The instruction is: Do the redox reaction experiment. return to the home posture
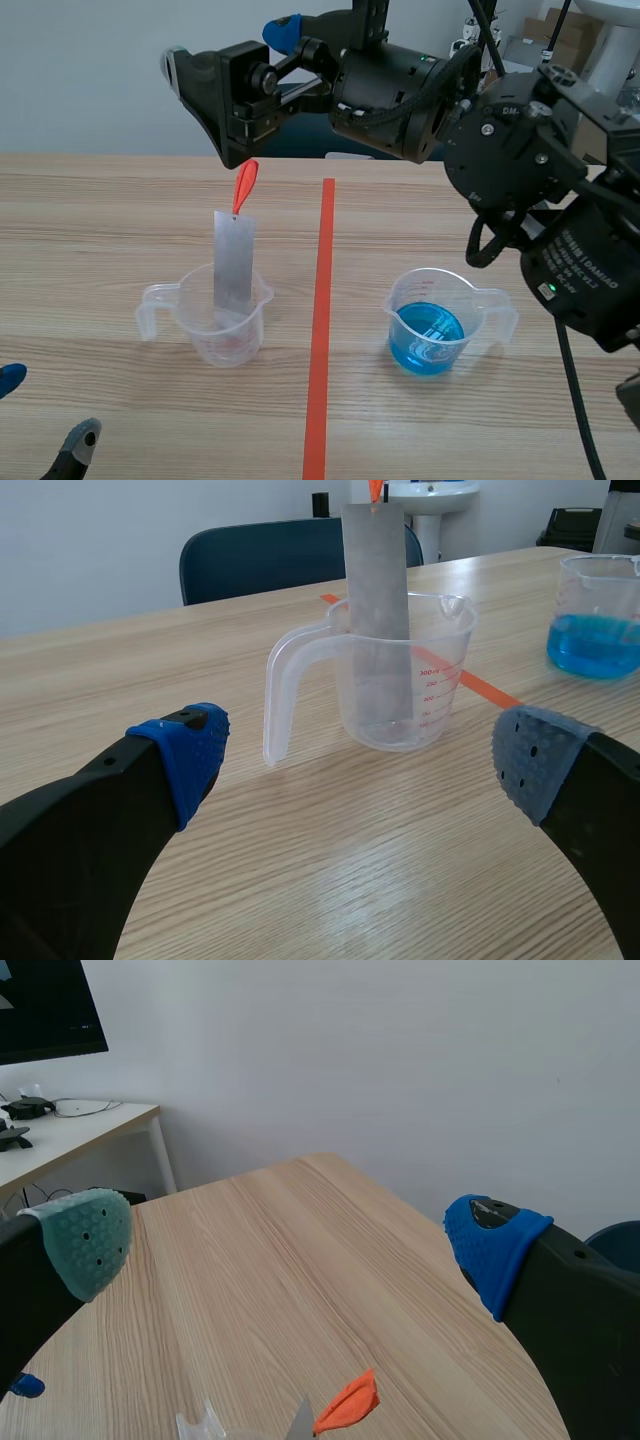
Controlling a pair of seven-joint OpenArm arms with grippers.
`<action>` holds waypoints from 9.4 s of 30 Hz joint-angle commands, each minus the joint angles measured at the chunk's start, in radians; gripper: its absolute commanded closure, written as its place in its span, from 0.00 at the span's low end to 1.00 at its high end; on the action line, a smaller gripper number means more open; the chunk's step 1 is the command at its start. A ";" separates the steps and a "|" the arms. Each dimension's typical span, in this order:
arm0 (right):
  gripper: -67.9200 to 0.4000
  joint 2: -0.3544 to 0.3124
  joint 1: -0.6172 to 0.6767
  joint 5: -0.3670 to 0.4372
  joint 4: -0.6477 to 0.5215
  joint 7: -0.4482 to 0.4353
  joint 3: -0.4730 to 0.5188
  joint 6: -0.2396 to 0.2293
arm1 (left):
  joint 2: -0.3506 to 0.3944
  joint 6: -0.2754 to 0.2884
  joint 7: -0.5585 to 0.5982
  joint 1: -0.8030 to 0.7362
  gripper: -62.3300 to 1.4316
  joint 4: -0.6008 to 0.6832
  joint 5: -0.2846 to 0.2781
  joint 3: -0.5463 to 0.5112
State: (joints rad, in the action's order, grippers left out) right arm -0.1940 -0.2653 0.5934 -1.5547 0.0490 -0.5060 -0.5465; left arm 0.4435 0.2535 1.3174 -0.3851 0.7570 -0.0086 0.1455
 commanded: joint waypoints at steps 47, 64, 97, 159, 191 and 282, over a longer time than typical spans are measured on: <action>0.00 -0.330 0.085 0.024 -0.077 -0.241 0.004 0.046 | 0.062 -0.005 -0.136 -0.086 0.11 0.223 -0.087 -0.029; 0.00 -0.412 0.507 -0.090 -0.234 -0.243 0.421 0.090 | 0.066 -0.028 -0.599 -0.330 0.11 0.861 -0.103 -0.116; 0.00 -0.299 0.817 -0.655 -0.238 -0.514 0.705 0.022 | 0.194 -0.137 -0.796 -0.365 0.11 1.040 -0.104 -0.032; 0.00 -0.366 0.957 -0.576 -0.421 -0.455 0.468 0.449 | 0.305 -0.214 -0.832 -0.343 0.11 1.039 -0.104 -0.032; 0.00 -0.293 0.911 -0.555 -0.394 -0.370 0.515 0.367 | 0.305 -0.214 -0.828 -0.343 0.11 1.039 -0.104 -0.032; 0.00 -0.280 0.914 -0.567 -0.394 -0.421 0.513 0.239 | 0.305 -0.213 -0.818 -0.343 0.11 1.039 -0.104 -0.032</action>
State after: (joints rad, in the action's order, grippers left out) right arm -0.4713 0.6571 0.0227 -1.9465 -0.3611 -0.0010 -0.3115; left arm 0.7509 0.0448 0.4850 -0.7258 1.7851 -0.1062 0.1112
